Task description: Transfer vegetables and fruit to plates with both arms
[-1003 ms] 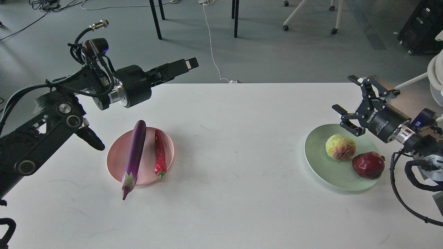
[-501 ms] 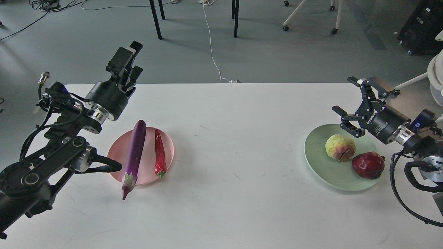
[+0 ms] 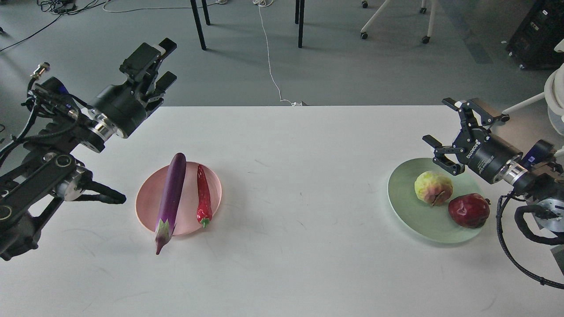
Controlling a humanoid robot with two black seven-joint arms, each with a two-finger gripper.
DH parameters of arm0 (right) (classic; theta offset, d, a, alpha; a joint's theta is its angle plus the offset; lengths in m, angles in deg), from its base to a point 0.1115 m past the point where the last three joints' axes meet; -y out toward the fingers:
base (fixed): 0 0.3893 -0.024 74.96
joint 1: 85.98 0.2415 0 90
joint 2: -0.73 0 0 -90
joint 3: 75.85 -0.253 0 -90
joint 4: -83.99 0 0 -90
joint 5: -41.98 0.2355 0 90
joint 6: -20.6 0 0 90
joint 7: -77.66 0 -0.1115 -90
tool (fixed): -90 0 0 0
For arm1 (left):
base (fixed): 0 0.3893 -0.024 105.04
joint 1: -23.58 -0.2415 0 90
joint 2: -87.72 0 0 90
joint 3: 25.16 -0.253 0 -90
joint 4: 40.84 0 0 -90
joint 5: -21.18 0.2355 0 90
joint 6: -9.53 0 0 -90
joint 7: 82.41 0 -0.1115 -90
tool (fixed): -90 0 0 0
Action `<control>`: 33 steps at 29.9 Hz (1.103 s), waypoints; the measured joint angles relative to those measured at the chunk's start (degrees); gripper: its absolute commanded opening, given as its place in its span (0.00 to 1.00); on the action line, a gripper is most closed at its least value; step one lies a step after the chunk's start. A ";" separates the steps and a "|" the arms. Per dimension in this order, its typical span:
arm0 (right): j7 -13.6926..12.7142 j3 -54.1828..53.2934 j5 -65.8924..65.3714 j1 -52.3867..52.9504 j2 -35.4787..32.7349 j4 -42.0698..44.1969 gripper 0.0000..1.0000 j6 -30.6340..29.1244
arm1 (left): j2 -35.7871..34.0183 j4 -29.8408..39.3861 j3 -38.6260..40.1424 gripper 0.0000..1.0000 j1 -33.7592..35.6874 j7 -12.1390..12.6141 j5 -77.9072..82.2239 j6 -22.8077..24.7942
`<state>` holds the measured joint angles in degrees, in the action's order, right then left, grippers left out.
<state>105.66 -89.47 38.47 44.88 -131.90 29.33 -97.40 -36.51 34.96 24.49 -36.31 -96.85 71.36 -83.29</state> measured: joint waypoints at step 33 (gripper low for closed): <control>0.00 -11.89 0.46 0.46 6.94 1.22 0.98 5.45 | 12.67 -22.26 6.08 1.00 0.25 -0.30 -20.26 9.77</control>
<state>105.66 -101.36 38.93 45.34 -124.95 30.54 -91.94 -23.84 12.70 30.57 -36.06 -97.15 51.10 -73.52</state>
